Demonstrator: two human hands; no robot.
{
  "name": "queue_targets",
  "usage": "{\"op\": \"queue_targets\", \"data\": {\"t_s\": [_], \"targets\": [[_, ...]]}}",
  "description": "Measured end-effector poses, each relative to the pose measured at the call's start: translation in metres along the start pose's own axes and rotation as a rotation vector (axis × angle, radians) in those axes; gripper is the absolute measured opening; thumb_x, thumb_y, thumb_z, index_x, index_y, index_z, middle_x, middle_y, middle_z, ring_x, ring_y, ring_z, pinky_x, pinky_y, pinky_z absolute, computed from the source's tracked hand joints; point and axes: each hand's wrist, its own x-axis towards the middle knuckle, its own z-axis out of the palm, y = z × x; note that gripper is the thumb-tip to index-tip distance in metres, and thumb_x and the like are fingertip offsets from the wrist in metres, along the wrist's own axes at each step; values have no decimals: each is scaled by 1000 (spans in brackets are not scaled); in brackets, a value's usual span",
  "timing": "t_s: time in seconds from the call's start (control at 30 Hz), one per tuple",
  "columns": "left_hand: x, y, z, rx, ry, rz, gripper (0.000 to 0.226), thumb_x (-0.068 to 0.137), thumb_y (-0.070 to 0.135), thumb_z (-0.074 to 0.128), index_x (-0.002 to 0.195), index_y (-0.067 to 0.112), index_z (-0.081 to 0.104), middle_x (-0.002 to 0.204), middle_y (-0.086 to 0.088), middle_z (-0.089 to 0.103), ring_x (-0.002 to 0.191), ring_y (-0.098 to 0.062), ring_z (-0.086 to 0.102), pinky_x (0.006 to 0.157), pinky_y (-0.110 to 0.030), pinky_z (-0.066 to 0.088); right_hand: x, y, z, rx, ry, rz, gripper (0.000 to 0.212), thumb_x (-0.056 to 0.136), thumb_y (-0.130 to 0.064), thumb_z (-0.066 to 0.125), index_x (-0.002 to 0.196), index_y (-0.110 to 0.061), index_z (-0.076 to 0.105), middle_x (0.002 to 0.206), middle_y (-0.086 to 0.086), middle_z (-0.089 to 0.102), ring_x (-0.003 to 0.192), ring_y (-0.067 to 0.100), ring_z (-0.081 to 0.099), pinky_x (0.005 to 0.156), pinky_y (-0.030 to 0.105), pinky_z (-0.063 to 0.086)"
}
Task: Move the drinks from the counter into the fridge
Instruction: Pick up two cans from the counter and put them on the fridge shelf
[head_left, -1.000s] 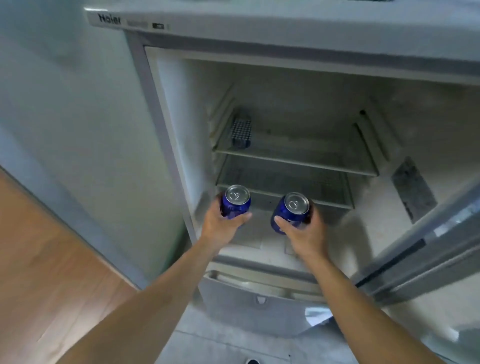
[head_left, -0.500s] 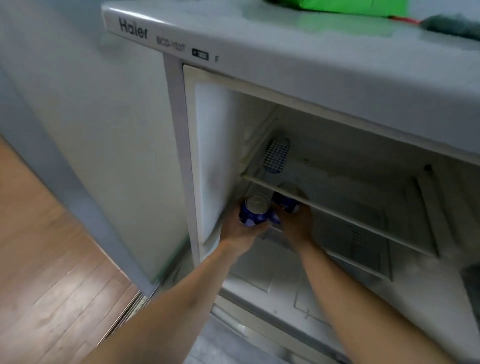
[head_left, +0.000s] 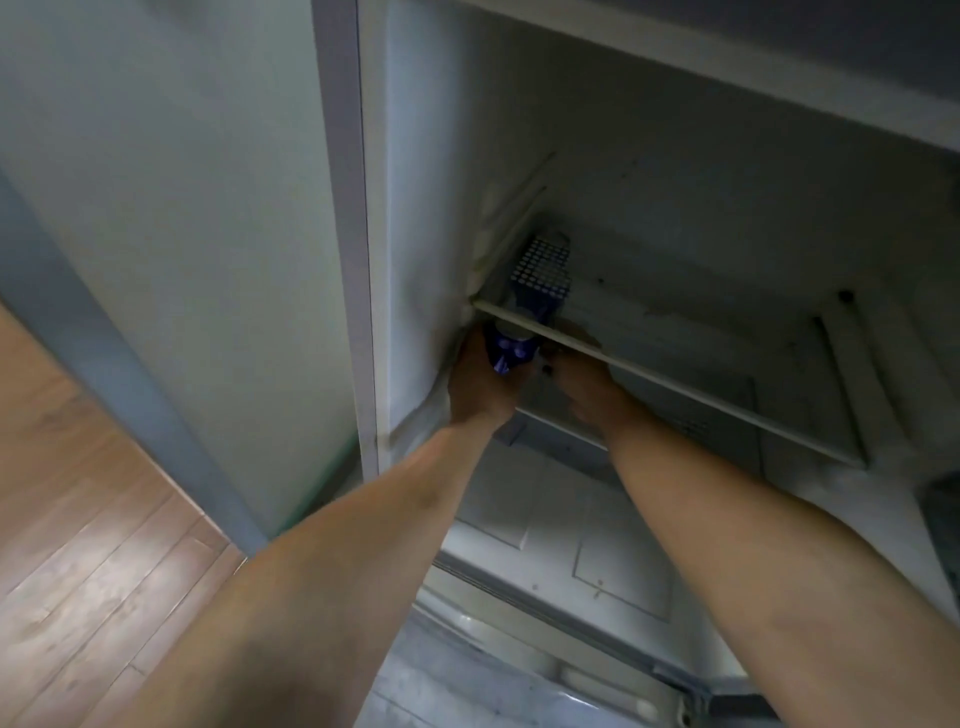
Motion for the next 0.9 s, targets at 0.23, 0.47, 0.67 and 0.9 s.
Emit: {"op": "queue_targets", "data": {"t_s": [0.23,0.47,0.67,0.9], "targets": [[-8,-4,7,166,84,-1,55,88,31,69,138,20,47,136,-9,55,116,-33,59,87,-34,46,12,-4,3,39,109,44,36,104,-17,46,138,-13,54,119,2,60,94,12,59,89,28,46],[-20,-18,18,80,-41,-36,43,90,9,61,133,11,53,138,-16,51,116,-33,56,82,-25,42,18,-13,25,117,48,215,25,106,-22,43,91,-15,62,77,-1,58,64,10,51,50,20,45],[-5,-22,14,140,-177,-102,54,95,17,55,148,24,42,155,-9,35,134,-28,45,103,-24,36,1,9,9,91,124,39,29,106,-13,42,125,-10,64,105,-9,58,93,6,58,85,12,41],[-13,-33,-12,114,-335,19,55,92,10,58,144,23,45,141,2,52,121,-23,56,96,-33,49,-69,34,-18,74,271,-34,27,93,5,53,114,5,70,124,19,67,115,30,62,105,35,45]]}}
